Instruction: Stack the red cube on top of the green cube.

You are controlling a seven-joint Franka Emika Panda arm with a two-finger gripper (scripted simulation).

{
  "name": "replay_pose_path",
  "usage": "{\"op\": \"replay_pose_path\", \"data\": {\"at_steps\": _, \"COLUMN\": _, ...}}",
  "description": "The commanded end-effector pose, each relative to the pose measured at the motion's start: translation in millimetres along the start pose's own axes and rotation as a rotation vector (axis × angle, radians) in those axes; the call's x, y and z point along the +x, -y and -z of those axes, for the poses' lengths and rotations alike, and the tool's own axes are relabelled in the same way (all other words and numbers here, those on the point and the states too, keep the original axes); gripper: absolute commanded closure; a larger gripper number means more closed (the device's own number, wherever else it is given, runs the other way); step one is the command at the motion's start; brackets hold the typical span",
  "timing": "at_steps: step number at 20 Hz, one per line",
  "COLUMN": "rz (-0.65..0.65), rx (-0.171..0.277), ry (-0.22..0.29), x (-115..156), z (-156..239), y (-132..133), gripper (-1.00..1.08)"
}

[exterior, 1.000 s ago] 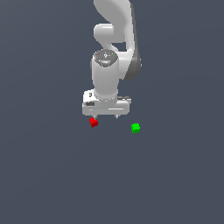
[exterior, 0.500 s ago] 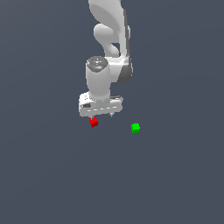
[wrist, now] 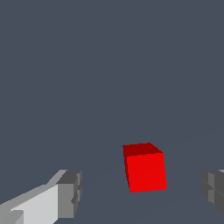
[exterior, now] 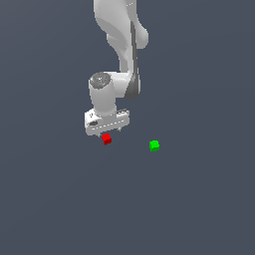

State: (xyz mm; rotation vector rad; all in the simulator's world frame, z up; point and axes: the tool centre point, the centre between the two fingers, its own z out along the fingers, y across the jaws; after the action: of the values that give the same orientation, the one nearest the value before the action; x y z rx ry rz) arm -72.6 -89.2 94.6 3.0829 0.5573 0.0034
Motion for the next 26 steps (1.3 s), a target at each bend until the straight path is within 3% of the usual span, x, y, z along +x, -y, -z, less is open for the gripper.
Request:
{"op": "replay_pose_path", "data": {"at_steps": 1, "rz": 0.033, "rx": 0.003, "ry": -0.001, "x": -7.0, "z": -7.9, "y": -5.1, "gripper": -0.92}}
{"op": "replay_pose_path", "data": {"at_steps": 11, "rz": 0.101, "rx": 0.009, "ry": 0.0, "x": -20.8, "z": -25.2, "y": -17.8, "gripper": -0.92}}
{"op": "replay_pose_path", "data": {"at_steps": 26, "rz": 0.1, "rx": 0.009, "ry": 0.0, "x": -20.3, "z": -35.5, "y": -17.7, "gripper": -0.92}}
